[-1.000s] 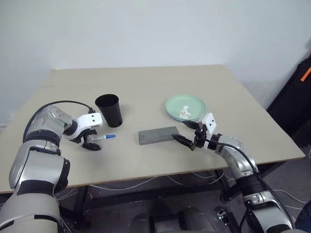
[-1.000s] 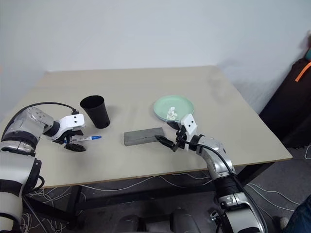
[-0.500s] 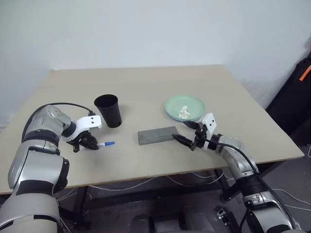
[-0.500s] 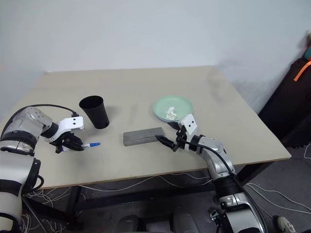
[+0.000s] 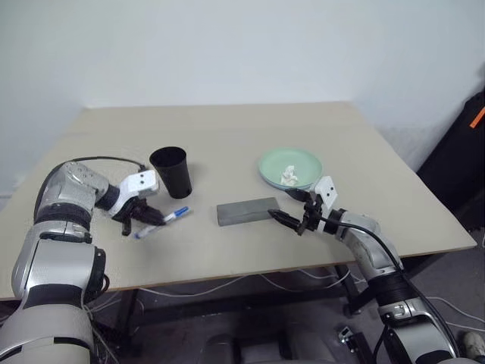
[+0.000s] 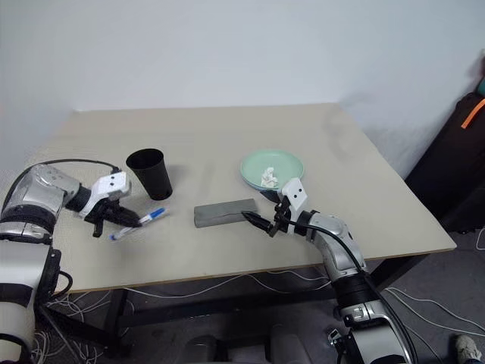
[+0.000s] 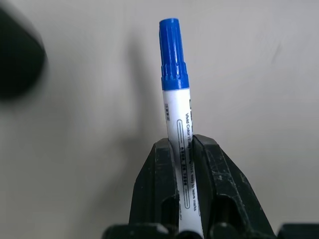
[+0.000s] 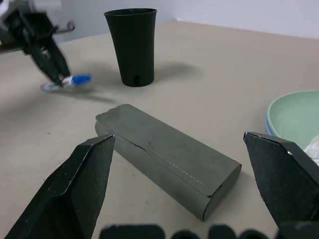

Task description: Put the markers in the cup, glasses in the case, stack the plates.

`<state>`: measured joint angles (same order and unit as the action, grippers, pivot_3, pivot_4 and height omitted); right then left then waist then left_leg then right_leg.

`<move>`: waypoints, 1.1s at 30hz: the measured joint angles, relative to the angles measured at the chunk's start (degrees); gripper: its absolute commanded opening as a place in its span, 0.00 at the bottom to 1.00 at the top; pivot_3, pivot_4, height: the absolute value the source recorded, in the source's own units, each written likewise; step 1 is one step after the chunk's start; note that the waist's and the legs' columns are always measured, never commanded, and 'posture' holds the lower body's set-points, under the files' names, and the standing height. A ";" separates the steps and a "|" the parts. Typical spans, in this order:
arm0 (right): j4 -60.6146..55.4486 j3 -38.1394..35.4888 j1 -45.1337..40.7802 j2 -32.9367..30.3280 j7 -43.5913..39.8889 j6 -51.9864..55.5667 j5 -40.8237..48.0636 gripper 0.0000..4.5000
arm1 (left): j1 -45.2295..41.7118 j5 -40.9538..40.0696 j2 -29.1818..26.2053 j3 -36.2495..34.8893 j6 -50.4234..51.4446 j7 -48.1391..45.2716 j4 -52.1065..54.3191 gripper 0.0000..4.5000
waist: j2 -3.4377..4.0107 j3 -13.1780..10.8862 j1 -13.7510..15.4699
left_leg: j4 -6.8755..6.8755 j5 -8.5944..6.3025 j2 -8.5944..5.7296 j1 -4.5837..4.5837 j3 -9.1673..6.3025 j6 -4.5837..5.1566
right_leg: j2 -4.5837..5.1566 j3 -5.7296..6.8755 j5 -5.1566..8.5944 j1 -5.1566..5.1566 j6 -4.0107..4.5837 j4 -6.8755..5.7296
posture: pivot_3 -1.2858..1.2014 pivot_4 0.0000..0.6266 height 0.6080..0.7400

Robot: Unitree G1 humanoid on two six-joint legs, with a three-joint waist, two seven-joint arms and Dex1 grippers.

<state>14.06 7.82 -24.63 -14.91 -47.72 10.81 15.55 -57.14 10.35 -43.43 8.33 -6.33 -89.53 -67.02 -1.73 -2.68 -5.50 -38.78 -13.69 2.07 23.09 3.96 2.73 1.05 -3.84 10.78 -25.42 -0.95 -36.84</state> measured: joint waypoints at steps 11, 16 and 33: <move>-0.09 0.25 0.25 -0.28 -0.05 0.14 -0.01 1.00 | 0.16 -16.43 9.82 -18.39 1.99 27.95 14.65 0.02 | 0.01 0.00 -0.10 | -0.02 -0.01 -0.13 -0.24 0.08 0.04 | -0.12 -0.11 -0.13 0.12 -0.20 -0.15 | 0.52 0.00 1.00; -0.09 0.26 0.26 -0.38 -0.07 0.28 -0.01 1.00 | 0.23 -15.91 10.60 -21.32 -5.12 45.64 13.32 0.02 | 0.00 0.00 -0.06 | -0.02 -0.01 -0.15 -0.35 0.12 0.04 | -0.10 -0.18 -0.18 0.21 -0.27 -0.14 | 0.52 0.00 1.00; -1.00 0.41 0.23 -0.30 -1.23 1.16 0.07 1.00 | 5.99 -15.31 13.35 -22.36 -14.95 62.67 5.69 0.02 | -0.01 0.02 -0.06 | 0.00 -0.10 -0.17 -0.29 0.14 -0.14 | -0.08 -0.07 -0.19 0.20 -0.26 -0.08 | 0.52 0.00 1.00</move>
<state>13.07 8.23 -24.40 -15.22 -48.95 11.97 15.62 -51.14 -4.96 -30.09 -14.03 -21.29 -26.85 -61.33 -1.74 -2.66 -5.56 -38.78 -13.80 1.90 22.80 4.10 2.59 0.97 -3.91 10.59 -25.22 -1.21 -36.92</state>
